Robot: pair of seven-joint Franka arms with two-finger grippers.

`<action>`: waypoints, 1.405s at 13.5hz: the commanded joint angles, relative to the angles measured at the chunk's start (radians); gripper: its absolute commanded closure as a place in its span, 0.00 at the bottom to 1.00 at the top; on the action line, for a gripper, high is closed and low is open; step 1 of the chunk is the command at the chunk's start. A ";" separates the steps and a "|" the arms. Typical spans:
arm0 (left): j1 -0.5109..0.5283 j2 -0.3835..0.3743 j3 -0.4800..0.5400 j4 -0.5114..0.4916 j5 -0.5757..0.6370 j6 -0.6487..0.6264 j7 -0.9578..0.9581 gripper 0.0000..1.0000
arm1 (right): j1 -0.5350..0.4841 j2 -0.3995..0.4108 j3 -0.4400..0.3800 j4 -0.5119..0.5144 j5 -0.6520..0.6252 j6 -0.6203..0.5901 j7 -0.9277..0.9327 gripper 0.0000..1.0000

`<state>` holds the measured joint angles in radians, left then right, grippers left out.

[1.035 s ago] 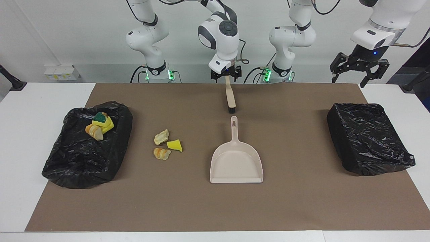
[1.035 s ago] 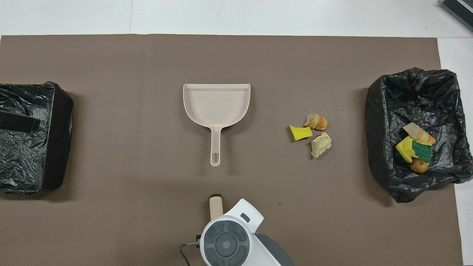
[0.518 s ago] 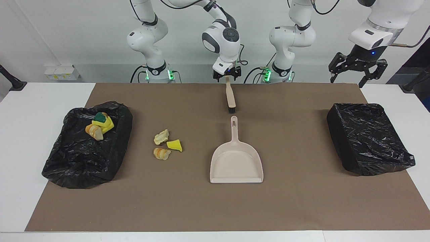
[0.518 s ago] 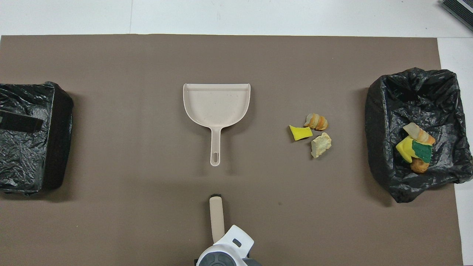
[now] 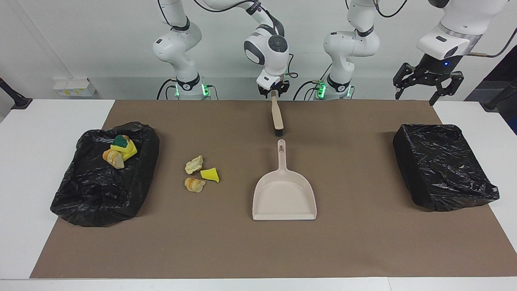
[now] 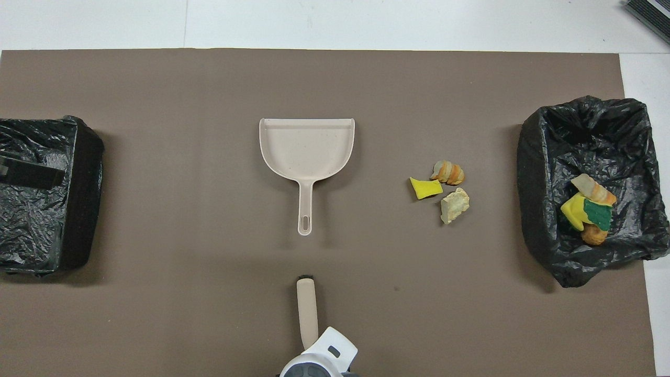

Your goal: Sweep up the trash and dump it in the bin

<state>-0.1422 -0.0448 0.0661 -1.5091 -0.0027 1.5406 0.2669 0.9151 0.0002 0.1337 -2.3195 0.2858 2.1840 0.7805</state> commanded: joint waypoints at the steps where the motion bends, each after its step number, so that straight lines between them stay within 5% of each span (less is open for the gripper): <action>1: -0.007 0.003 -0.003 0.013 0.009 0.025 -0.009 0.00 | -0.008 0.001 -0.003 -0.008 0.021 0.020 0.014 1.00; 5: -0.140 0.017 -0.003 -0.058 0.009 0.143 -0.122 0.00 | -0.059 0.003 -0.009 0.067 0.001 -0.103 0.014 1.00; 12: -0.345 0.117 -0.003 -0.232 0.013 0.416 -0.345 0.00 | -0.303 -0.172 -0.016 0.095 -0.100 -0.371 -0.155 1.00; 19: -0.490 0.293 0.000 -0.287 0.017 0.616 -0.549 0.00 | -0.686 -0.103 -0.009 0.127 -0.425 -0.366 -0.402 1.00</action>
<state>-0.5930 0.2342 0.0473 -1.7611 -0.0030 2.1054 -0.2412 0.3151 -0.1373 0.1085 -2.2139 -0.0657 1.7953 0.4797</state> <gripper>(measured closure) 0.000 0.744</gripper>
